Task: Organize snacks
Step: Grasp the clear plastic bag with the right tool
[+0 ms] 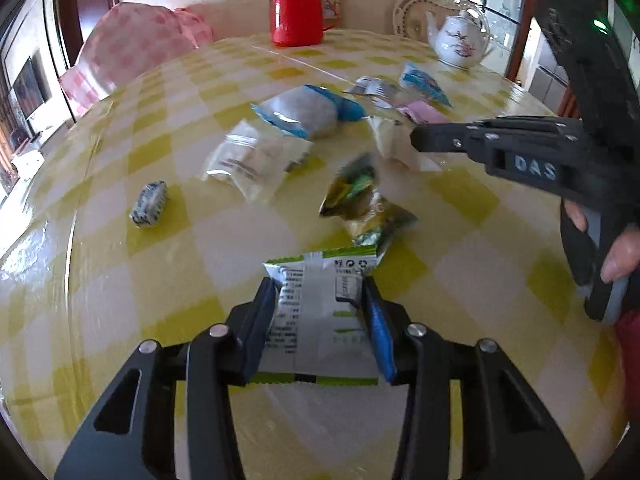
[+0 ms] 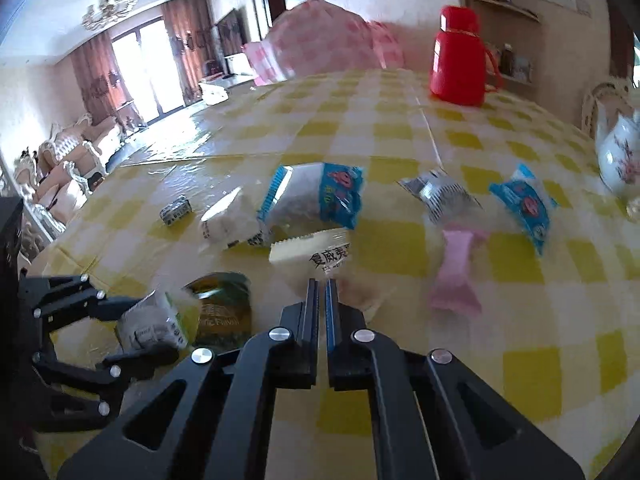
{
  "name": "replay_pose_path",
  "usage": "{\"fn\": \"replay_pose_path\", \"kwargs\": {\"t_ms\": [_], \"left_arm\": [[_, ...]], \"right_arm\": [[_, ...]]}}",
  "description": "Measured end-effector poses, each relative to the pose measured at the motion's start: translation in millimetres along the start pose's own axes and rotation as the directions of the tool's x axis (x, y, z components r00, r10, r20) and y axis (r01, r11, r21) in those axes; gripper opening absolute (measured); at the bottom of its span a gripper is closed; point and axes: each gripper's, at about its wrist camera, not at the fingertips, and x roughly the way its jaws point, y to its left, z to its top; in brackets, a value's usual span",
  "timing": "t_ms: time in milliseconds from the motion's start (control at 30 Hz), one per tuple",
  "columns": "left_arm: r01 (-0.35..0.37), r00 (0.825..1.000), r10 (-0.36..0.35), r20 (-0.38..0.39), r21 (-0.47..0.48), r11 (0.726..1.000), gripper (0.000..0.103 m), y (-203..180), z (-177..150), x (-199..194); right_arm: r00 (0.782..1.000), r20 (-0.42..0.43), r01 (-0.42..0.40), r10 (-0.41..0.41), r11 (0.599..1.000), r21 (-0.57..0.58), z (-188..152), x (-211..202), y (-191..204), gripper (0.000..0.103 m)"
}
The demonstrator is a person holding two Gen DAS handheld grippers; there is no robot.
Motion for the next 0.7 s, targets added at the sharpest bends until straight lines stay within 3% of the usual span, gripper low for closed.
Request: {"fn": "replay_pose_path", "kwargs": {"t_ms": [100,133,167,233,367,500,533,567,600,633,667,700], "left_arm": [[0.027,1.000,-0.027,-0.008,0.000,1.000,0.044,-7.6,-7.5,-8.4],[0.030,0.999,-0.030,-0.012,0.001,1.000,0.044,-8.2,-9.4,-9.4],[0.031,0.999,-0.031,-0.013,0.002,1.000,0.045,-8.4,-10.3,-9.7],[0.026,1.000,-0.026,-0.010,0.008,1.000,0.045,-8.4,-11.9,-10.6],[0.010,1.000,-0.010,-0.004,0.014,1.000,0.046,-11.4,-10.8,-8.6],[0.002,1.000,-0.002,-0.008,0.031,1.000,0.055,-16.5,-9.6,-6.6],[0.003,1.000,-0.002,-0.009,0.035,0.999,0.059,-17.6,-9.6,-6.4],[-0.001,1.000,0.001,-0.008,0.044,0.999,0.061,-19.8,-9.7,-5.9],[-0.008,1.000,0.009,-0.006,0.047,0.999,0.061,-20.8,-9.6,-5.7],[-0.015,1.000,0.015,-0.005,0.041,0.999,0.056,-21.6,-9.7,-5.7],[-0.016,1.000,0.017,-0.003,0.036,0.999,0.043,-22.1,-9.1,-6.5],[-0.019,1.000,0.019,-0.003,0.034,0.999,0.042,-23.7,-8.7,-7.6]], "right_arm": [[0.999,-0.025,-0.021,0.021,1.000,-0.001,-5.2,-5.9,-3.7,0.005],[1.000,-0.018,-0.022,0.022,1.000,0.008,-5.9,-7.6,-6.9,0.019],[1.000,-0.014,-0.009,0.009,1.000,0.019,-6.2,-9.0,-10.7,0.047],[1.000,0.020,-0.010,0.009,0.999,0.044,-4.1,-11.5,-17.4,0.076],[1.000,0.016,0.004,-0.003,0.999,-0.040,3.8,-0.1,-4.8,0.075],[0.997,-0.061,0.035,-0.047,0.984,-0.173,1.4,27.4,13.5,0.074],[0.995,-0.085,0.043,-0.060,0.981,-0.187,-0.2,32.8,14.1,0.061],[0.995,-0.076,0.050,-0.064,0.983,-0.178,-0.3,30.3,12.8,0.035],[0.998,-0.033,0.048,-0.054,0.983,-0.176,0.5,20.8,11.0,0.030],[0.998,-0.007,0.056,-0.058,0.982,-0.183,0.4,13.9,10.3,0.028],[0.998,0.004,0.065,-0.065,0.981,-0.181,0.0,7.9,9.3,0.028],[0.997,0.029,0.072,-0.068,0.984,-0.164,-1.8,-2.0,7.1,0.028]]}}
